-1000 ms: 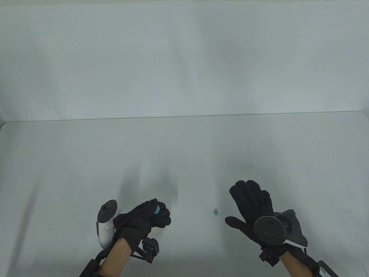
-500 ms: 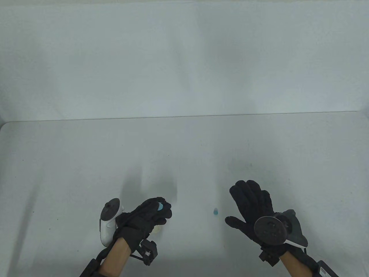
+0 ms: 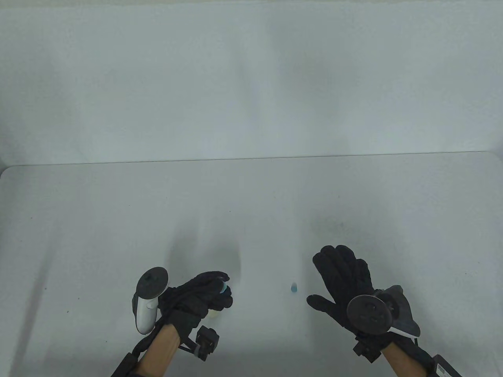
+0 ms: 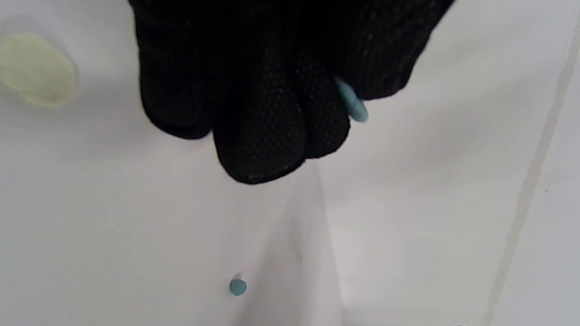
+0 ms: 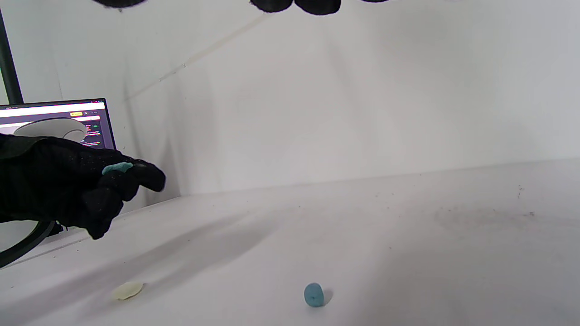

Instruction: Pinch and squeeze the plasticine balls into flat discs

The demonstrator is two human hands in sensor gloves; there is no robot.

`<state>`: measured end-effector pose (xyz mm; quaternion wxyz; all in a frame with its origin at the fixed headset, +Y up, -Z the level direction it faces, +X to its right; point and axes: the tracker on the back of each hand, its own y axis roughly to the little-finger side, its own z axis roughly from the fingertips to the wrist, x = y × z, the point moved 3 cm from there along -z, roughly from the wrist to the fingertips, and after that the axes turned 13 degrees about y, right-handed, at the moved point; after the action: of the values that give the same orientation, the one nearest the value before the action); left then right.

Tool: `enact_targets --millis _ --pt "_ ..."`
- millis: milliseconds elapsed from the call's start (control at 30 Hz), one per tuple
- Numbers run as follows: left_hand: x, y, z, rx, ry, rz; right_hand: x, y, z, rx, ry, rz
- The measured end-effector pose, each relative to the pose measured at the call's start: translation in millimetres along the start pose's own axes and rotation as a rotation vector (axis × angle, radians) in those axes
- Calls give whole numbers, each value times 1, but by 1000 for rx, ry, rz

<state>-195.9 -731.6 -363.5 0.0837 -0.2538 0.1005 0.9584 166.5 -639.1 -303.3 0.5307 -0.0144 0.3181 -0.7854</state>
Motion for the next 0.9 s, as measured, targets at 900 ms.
enact_targets --millis 900 --pt "-4 -19 -54 261 28 -543 0 0 1 -6 6 -18"
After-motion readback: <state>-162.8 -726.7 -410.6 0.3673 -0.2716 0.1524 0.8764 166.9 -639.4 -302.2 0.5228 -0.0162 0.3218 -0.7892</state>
